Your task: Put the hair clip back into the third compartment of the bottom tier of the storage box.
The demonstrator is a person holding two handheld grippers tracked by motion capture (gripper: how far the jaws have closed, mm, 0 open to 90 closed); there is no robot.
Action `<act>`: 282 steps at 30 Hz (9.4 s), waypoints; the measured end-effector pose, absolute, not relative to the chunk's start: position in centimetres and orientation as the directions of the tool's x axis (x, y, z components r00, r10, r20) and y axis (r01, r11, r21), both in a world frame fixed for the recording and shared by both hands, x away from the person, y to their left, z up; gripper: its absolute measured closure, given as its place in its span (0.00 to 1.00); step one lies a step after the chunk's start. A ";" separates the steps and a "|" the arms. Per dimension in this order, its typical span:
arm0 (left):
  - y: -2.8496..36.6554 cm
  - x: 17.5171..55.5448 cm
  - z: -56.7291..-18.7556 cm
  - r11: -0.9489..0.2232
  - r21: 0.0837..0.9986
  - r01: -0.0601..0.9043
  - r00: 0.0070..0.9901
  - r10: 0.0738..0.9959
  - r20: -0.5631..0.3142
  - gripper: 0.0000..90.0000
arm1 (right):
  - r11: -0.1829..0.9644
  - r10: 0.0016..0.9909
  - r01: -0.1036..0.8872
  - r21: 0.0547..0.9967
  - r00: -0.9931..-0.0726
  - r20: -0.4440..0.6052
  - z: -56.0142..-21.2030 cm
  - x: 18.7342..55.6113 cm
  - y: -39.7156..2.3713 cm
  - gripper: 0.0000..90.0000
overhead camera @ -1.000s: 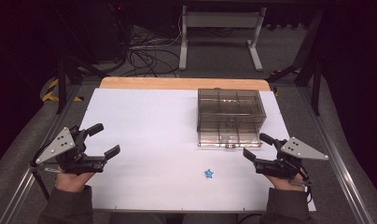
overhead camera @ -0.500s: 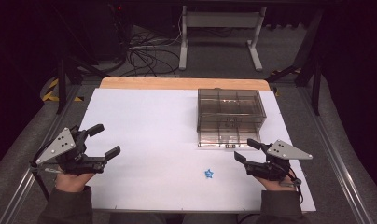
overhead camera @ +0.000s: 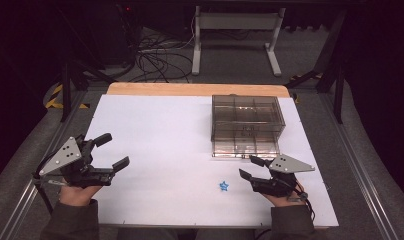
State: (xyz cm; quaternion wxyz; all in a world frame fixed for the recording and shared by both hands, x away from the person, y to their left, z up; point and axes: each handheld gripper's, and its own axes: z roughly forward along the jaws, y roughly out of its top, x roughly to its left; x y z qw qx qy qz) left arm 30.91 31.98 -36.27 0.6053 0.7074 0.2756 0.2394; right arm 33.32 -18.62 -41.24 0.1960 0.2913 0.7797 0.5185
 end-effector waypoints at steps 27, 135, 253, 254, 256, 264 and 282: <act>31.9 31.1 -36.5 -0.117 0.987 0.110 0.740 0.672 -0.003 0.07 | 0.435 0.567 0.301 0.849 -0.824 0.002 -43.9 33.4 -15.2 0.59; 31.5 31.2 -37.0 -0.124 0.985 0.118 0.747 0.665 -0.006 0.07 | 0.429 0.610 0.278 0.859 -0.791 -0.049 -45.2 34.6 -13.4 0.99; 31.3 31.4 -37.5 -0.135 0.984 0.113 0.741 0.672 0.007 0.07 | 0.172 0.858 0.320 0.932 -0.514 0.018 -44.2 39.8 -22.7 0.99; 31.3 31.4 -37.5 -0.137 0.984 0.115 0.741 0.672 0.007 0.07 | 0.167 0.862 0.325 0.931 -0.507 0.023 -44.3 39.9 -22.9 0.99; 31.3 31.4 -37.5 -0.137 0.984 0.114 0.741 0.672 0.008 0.07 | 0.164 0.865 0.330 0.930 -0.502 0.025 -44.4 40.0 -23.0 0.99; 31.3 31.4 -37.6 -0.135 0.984 0.117 0.741 0.672 0.004 0.07 | 0.149 0.881 0.353 0.924 -0.471 0.038 -44.9 40.7 -23.5 0.99; 31.2 31.4 -37.6 -0.125 0.986 0.111 0.736 0.677 0.003 0.07 | 0.164 0.897 0.384 0.909 -0.441 0.024 -45.6 41.5 -23.7 0.99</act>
